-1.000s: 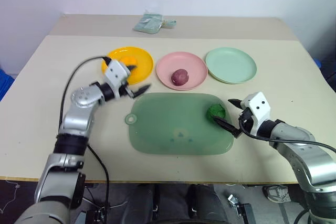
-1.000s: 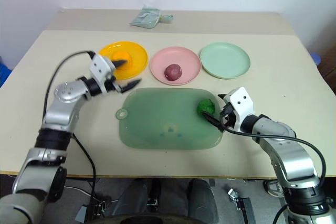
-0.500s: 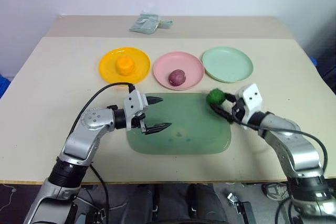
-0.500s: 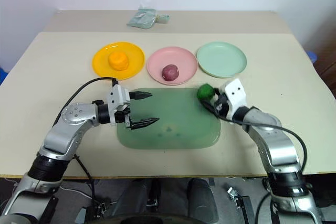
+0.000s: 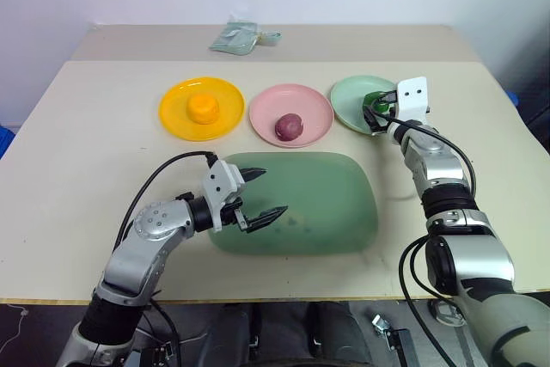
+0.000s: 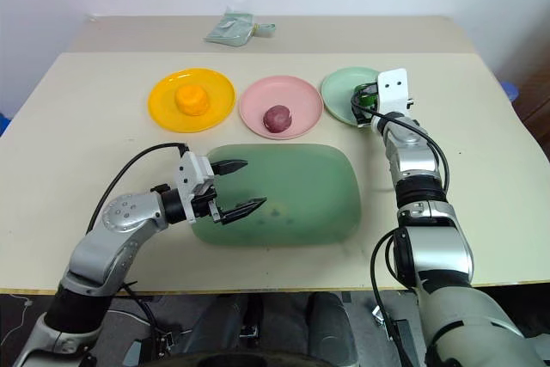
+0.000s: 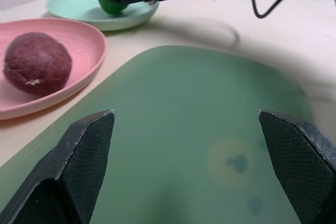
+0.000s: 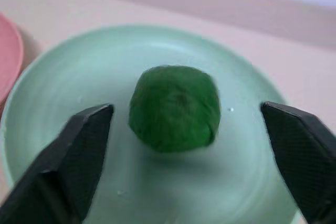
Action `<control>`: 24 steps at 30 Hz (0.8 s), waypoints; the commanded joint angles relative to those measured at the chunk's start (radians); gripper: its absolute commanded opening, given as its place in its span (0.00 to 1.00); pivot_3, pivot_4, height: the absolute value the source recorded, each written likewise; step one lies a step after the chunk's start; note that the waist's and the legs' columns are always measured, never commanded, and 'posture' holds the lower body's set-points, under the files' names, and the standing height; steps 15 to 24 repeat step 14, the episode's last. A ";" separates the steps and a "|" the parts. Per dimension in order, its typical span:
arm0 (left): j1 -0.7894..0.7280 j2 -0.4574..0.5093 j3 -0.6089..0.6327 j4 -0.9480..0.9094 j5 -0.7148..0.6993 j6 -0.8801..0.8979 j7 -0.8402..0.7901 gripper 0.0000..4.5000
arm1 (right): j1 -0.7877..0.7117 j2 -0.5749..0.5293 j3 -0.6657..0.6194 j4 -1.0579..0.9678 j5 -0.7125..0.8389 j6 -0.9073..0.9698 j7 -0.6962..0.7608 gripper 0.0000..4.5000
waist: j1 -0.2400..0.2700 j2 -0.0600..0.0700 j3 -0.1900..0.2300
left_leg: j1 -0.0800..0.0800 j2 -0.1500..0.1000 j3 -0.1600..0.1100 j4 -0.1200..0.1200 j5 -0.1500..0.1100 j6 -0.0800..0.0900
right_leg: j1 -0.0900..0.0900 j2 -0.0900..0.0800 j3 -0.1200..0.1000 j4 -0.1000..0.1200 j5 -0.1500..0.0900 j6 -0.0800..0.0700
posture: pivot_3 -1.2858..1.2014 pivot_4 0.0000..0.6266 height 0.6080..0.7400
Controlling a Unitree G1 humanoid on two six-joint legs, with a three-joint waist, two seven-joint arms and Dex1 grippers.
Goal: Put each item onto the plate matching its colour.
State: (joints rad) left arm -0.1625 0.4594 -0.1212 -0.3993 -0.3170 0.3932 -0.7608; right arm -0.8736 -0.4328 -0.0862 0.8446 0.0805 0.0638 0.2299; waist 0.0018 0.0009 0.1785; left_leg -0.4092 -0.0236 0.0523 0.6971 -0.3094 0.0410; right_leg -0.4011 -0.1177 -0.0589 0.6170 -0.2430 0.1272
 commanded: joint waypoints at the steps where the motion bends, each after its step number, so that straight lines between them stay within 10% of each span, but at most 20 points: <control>1: 0.013 0.004 0.117 -0.018 0.012 -0.018 0.096 1.00 | 0.085 -0.067 -0.015 -0.168 0.032 -0.082 0.159 1.00 | 0.002 0.000 0.000 | 0.000 0.000 0.000 0.000 0.000 0.000 | 0.000 0.000 0.000 0.000 0.000 0.000 | 0.52 0.24 1.00; 10: 0.198 0.139 0.450 0.113 0.021 -0.097 0.133 1.00 | 0.573 -0.309 -0.111 -0.706 0.319 0.123 0.666 1.00 | 0.004 0.001 0.000 | 0.001 0.001 -0.001 0.000 0.000 0.000 | 0.001 0.000 0.000 -0.003 0.000 0.000 | 0.52 0.24 1.00; 24: 0.271 0.158 0.522 0.139 0.003 -0.118 0.117 1.00 | 0.644 -0.351 -0.138 -0.751 0.354 0.179 0.711 1.00 | 0.004 0.001 0.000 | 0.001 0.001 -0.001 0.000 -0.001 0.000 | 0.001 -0.002 0.000 -0.002 0.000 0.000 | 0.52 0.24 1.00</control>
